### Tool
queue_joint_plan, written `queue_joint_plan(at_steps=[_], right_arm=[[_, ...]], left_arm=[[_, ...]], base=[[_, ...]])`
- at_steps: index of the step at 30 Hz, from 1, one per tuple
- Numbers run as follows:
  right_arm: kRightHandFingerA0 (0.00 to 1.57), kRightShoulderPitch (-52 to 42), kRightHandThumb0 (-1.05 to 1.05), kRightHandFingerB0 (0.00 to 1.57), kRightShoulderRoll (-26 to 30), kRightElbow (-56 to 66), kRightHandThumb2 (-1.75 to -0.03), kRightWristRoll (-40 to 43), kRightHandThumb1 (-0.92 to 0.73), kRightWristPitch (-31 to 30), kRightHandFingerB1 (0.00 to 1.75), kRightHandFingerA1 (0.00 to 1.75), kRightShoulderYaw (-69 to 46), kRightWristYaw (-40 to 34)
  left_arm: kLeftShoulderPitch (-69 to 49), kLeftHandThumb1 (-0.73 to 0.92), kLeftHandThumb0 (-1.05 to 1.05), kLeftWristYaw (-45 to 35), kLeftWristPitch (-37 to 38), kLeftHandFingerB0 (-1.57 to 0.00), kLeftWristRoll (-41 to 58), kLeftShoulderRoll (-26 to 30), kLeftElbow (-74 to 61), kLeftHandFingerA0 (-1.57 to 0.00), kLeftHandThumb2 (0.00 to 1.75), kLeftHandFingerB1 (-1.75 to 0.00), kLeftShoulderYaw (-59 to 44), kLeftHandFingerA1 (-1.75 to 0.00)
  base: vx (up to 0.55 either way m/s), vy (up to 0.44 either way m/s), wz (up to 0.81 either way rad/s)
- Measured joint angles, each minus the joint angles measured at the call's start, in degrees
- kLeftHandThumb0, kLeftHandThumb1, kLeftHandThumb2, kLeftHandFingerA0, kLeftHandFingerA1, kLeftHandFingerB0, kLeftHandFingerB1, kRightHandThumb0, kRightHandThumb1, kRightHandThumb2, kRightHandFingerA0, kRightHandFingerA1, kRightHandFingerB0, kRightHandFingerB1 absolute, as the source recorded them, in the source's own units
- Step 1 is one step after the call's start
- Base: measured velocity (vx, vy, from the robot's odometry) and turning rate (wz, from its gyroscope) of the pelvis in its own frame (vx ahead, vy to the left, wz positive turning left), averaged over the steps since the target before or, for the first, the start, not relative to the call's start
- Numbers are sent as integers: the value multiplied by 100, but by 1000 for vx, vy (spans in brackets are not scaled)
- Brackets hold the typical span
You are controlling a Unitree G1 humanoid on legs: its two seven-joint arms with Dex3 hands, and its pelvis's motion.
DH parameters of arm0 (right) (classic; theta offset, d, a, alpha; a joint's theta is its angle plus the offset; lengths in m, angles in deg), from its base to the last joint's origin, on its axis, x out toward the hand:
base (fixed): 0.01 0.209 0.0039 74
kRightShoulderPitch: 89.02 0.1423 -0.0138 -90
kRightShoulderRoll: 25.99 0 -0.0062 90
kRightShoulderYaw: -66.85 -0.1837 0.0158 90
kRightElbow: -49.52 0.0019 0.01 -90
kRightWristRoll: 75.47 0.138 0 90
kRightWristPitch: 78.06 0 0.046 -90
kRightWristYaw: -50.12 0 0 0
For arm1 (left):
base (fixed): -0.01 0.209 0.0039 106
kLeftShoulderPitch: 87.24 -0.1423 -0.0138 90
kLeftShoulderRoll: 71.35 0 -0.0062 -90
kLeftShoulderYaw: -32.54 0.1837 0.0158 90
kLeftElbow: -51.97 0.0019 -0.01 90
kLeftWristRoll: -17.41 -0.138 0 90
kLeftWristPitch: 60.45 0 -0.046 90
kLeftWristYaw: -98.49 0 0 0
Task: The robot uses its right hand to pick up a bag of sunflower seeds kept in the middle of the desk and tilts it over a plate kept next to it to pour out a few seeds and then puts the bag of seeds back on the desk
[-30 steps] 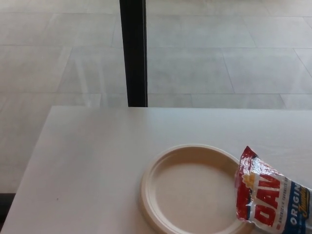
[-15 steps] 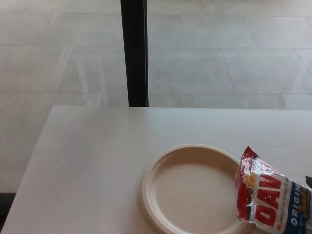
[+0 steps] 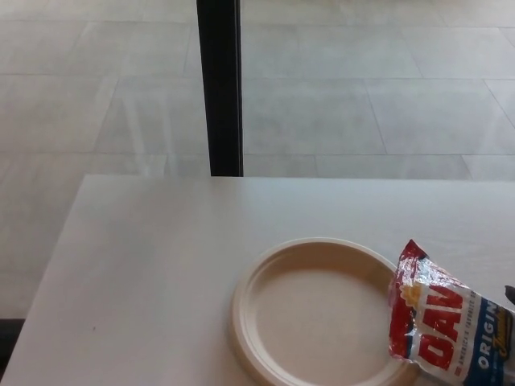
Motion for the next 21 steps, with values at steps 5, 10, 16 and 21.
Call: queue_joint_plan(at_steps=[5,10,16,21], right_arm=[[0,19,-102,0,-187,15,-95,-77,-58,-16,3,6,89,-120],[0,23,-105,0,-214,52,-96,-212,-60,-44,0,6,274,-174],[0,81,-102,0,26,-69,-95,-509,-58,3,0,9,534,-224],[0,206,-96,0,236,-139,-90,-724,-55,-187,0,13,624,-217]], left_arm=[[-8,55,-65,9,1,-48,0,0,-2,-51,57,-38,8,-57],[2,54,-64,12,1,-50,0,-5,-1,-48,57,-39,30,-56],[51,56,-65,7,1,-47,62,-73,-4,-48,58,-39,-82,-56],[34,57,-67,-36,5,-53,93,-76,-17,-52,57,-40,-57,-60]], base=[[0,0,0],[0,0,0],[0,0,0],[0,0,0]])
